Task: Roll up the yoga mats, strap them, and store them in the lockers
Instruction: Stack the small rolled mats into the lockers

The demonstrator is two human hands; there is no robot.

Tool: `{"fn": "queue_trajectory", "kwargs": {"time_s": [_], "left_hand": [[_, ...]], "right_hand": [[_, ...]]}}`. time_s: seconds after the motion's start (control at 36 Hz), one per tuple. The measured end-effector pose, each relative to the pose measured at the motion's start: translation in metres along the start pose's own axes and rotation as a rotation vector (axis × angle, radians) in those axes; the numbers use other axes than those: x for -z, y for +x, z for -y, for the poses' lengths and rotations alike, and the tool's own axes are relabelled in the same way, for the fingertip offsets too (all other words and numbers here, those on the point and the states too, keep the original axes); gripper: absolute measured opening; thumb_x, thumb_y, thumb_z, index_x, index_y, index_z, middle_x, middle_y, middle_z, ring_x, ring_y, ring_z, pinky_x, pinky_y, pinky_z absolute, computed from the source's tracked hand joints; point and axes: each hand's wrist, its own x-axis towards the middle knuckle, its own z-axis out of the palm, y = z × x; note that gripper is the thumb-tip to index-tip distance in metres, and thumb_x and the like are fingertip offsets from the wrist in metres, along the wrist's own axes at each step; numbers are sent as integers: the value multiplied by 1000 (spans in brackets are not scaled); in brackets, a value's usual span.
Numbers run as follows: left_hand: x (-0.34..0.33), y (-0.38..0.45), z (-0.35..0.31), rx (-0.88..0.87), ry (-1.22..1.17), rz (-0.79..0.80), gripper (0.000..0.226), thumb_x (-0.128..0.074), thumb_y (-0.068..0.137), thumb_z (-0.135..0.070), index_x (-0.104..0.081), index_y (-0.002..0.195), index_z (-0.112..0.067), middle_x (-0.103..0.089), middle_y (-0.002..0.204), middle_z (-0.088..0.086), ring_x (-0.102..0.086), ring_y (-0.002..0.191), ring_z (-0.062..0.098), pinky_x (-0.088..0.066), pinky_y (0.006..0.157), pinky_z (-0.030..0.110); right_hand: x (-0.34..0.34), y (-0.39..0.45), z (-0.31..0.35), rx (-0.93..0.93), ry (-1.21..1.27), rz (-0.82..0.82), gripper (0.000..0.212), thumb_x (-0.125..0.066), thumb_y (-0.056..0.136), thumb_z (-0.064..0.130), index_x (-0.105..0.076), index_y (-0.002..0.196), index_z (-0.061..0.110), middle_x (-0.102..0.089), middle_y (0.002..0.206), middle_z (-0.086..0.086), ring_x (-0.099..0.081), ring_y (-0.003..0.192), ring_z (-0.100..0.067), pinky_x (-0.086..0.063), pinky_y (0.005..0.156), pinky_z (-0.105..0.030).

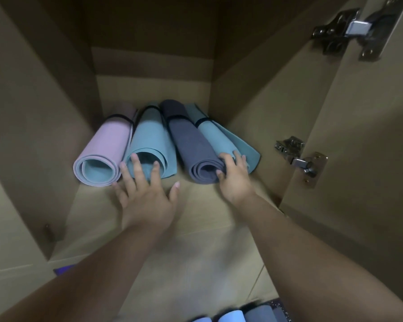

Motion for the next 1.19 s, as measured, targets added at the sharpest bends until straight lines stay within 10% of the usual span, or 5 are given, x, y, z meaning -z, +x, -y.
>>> {"fn": "queue_trajectory", "kwargs": {"time_s": [0.39,0.64,0.92,1.08,1.19], "left_hand": [[7,4,0,-138,89,179,64,-20,91,-69,-18,149,-44,-30,149,-5,-3,145,23,-10,112,48],[3,4,-1,-147,24,99,67,-30,92,-63,-19,150,-30,-19,152,-3,9,148,15,-6,116,48],[-3,6,2,-180,-26,64,61,-39,90,-58,-32,139,-21,-32,142,0,-29,138,17,-16,114,45],[-4,0,2,-215,-19,-115,58,-31,72,-55,-54,99,-9,-49,102,16,-49,97,35,-40,83,46],[-2,-3,3,-276,-14,-126,50,-38,79,-44,-56,106,-6,-52,115,24,-53,101,40,-44,82,48]], "right_hand": [[-13,13,1,186,95,-67,40,-45,102,18,-42,141,23,-19,161,-6,-13,150,-20,-21,118,-36],[-13,8,4,87,-26,-140,48,-35,105,32,-24,152,37,5,163,-9,5,150,-28,-19,116,-39],[-14,-16,5,-15,-164,-56,107,-55,89,59,17,152,11,21,160,-12,17,148,-32,2,119,-45],[-7,-52,14,-138,-466,259,79,-16,99,59,21,152,13,30,157,-4,30,144,-23,12,119,-48],[-5,-76,16,-72,-474,329,65,-14,103,47,1,156,13,10,164,-3,12,150,-18,6,121,-42]]}}
